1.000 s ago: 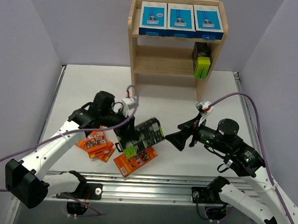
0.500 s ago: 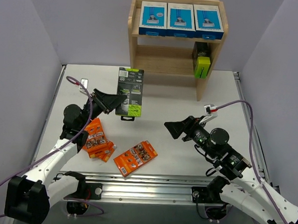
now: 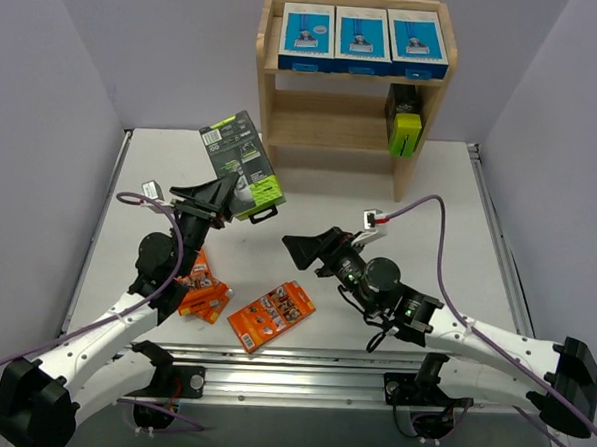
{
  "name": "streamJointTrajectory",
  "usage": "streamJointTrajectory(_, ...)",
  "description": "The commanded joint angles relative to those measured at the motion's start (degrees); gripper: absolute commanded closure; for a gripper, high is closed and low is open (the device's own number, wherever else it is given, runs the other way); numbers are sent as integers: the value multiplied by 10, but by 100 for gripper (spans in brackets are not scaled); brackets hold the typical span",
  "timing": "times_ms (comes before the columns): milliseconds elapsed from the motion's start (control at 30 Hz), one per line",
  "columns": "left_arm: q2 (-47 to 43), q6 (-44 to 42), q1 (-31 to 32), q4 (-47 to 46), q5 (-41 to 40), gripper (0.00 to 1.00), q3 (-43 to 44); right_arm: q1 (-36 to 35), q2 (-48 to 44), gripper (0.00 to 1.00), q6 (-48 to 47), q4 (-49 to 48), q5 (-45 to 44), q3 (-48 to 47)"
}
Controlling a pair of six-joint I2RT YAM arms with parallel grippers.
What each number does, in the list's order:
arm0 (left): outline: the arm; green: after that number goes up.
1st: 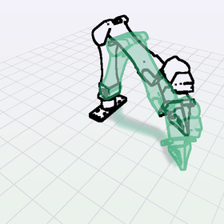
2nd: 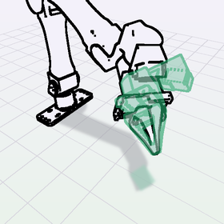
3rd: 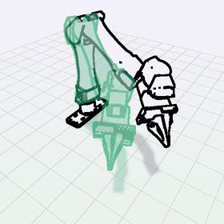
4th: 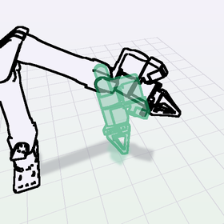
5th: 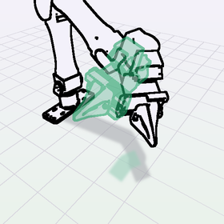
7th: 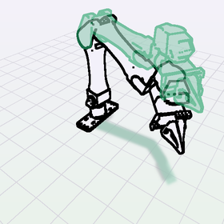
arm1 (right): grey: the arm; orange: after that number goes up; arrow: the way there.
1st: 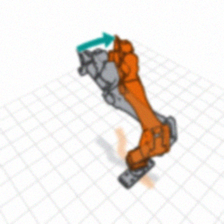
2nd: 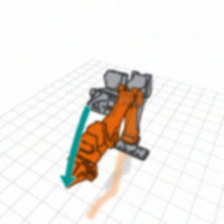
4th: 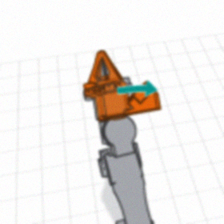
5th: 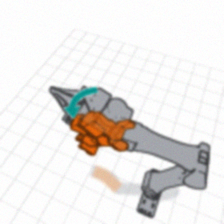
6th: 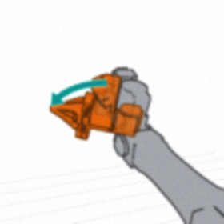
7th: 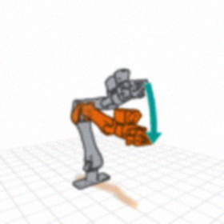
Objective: Place and organize the shaving razors onto the shelf
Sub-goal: Pass the shaving razor from the left arm to the right
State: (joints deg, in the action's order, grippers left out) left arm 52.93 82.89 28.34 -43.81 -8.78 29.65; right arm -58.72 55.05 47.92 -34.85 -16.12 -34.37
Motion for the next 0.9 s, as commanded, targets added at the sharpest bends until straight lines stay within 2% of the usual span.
streamJointTrajectory(0, -16, 68, 47, -48, -122, 98, 11, -17, 30, 12, -13, -110, -58, -43)
streamJointTrajectory(167, -14, 139, 78, -39, -177, 98, -3, -42, 70, 10, -44, -190, -54, -53)
streamJointTrajectory(333, -9, 167, 87, -70, -190, 98, -23, -48, 97, 10, -56, -245, -45, -59)
streamJointTrajectory(867, -12, 168, 134, -73, -202, 98, -42, -50, 174, 9, -67, -237, -76, -132)
